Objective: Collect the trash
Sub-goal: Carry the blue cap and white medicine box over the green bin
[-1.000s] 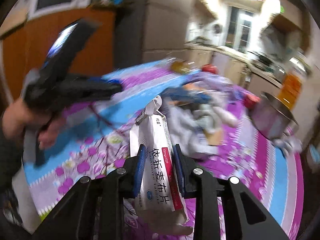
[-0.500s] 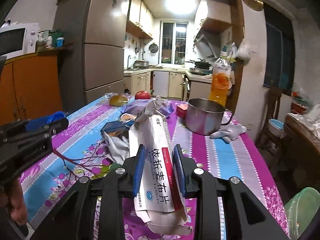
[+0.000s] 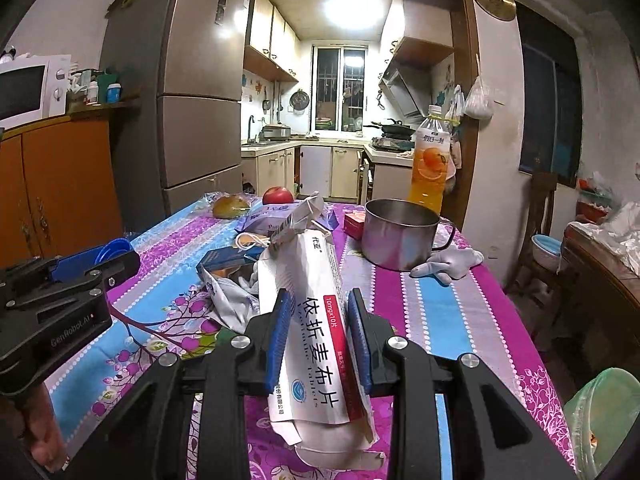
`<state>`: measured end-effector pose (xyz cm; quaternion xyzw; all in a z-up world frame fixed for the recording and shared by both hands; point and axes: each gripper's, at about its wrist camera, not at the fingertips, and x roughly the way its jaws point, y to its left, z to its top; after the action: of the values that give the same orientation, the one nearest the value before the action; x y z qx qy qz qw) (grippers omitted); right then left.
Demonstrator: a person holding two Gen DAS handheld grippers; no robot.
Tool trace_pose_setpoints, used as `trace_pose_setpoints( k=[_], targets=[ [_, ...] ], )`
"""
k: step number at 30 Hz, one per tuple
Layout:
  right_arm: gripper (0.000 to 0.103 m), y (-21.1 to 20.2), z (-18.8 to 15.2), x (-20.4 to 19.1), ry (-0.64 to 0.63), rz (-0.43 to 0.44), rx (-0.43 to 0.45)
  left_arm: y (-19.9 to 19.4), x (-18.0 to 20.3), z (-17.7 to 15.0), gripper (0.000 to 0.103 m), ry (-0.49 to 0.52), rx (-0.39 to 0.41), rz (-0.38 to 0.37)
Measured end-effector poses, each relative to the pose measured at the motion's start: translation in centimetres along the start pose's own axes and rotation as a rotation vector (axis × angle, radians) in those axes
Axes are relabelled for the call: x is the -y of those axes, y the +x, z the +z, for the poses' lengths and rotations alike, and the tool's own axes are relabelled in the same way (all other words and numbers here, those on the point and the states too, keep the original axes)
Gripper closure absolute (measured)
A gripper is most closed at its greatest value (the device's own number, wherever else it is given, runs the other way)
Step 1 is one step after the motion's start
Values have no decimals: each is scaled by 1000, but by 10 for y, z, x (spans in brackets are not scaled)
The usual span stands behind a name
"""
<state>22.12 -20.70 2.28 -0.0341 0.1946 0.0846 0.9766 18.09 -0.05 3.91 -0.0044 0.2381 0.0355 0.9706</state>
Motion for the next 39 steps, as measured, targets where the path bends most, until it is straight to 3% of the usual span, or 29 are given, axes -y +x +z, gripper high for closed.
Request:
trace_pose_setpoints(
  k=[9,17,28,39],
  targets=[
    [73,-12,5,6,4,-20,14,-8,10,3,65,5,10,-21],
    [73,-49,4,47,49,-116,31,-22,62,10,65,52,39,-116],
    [72,-117,-10,153,140,-330,44,-44,176,17,65,152,59,-319],
    [72,-182,-36,283,235,-527,-27,-60,299,8,65,272,29,-509]
  ],
)
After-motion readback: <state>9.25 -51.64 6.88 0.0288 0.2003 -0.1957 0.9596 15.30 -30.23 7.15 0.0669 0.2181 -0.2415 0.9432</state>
